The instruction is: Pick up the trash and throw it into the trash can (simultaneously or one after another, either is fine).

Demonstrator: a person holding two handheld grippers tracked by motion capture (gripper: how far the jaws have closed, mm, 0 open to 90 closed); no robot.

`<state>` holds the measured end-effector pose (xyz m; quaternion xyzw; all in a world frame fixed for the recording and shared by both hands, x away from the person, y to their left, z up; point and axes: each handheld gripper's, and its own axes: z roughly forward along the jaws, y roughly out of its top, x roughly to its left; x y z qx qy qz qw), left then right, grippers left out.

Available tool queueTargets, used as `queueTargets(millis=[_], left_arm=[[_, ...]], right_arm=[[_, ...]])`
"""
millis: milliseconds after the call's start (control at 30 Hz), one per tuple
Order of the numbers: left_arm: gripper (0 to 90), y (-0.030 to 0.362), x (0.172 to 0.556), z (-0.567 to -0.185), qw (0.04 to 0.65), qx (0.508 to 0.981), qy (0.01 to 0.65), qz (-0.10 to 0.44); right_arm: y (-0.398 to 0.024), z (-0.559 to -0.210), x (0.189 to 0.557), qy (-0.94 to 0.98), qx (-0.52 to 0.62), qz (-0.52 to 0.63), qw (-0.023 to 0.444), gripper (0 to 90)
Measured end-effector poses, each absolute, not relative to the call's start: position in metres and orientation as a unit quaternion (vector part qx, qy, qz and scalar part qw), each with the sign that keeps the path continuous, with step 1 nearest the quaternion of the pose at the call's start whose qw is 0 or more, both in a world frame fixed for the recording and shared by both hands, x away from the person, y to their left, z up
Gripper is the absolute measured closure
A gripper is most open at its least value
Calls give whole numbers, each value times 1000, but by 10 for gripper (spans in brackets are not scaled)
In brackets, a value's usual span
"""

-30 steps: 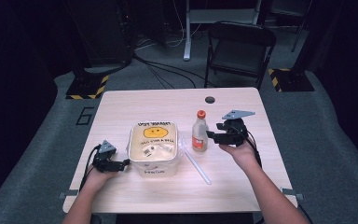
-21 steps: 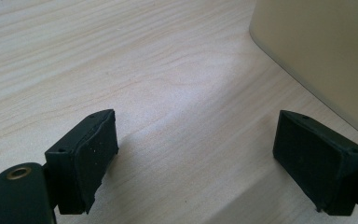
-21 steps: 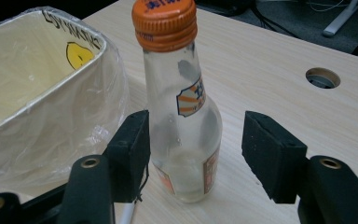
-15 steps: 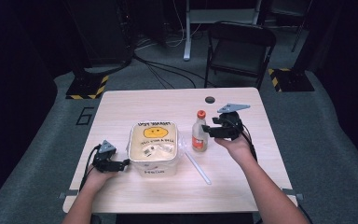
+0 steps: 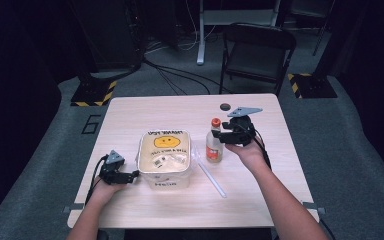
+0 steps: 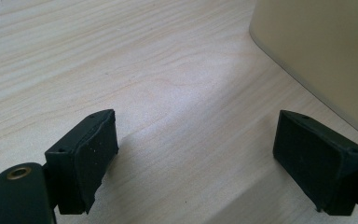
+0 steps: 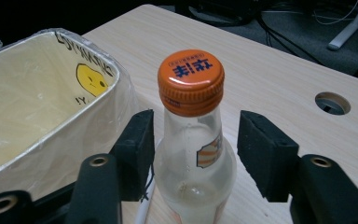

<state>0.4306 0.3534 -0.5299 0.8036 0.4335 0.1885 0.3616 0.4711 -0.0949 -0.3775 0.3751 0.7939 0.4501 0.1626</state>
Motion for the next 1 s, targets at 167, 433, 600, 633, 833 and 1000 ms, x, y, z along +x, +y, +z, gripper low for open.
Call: queueTargets(millis=[167,433,600,633,833,1000], left_arm=[[136,353,431,-530,362,804,434,189],[136,353,431,-530,362,804,434,188],[136,353,431,-530,361,804,433,188],[136,353,431,-530,362,804,434,188],[136,353,431,-530,362,803,434,188],[136,353,431,-530,362,803,434,188]], right_arm=[[-92,-377,472,794,370,452,168,481],[-88,-377,476,792,368,456,170,502],[-85,-376,477,789,366,461,177,553],[-85,-376,477,789,366,461,177,553],[-82,-375,480,785,367,466,179,579],[-80,-372,481,785,363,467,185,602]])
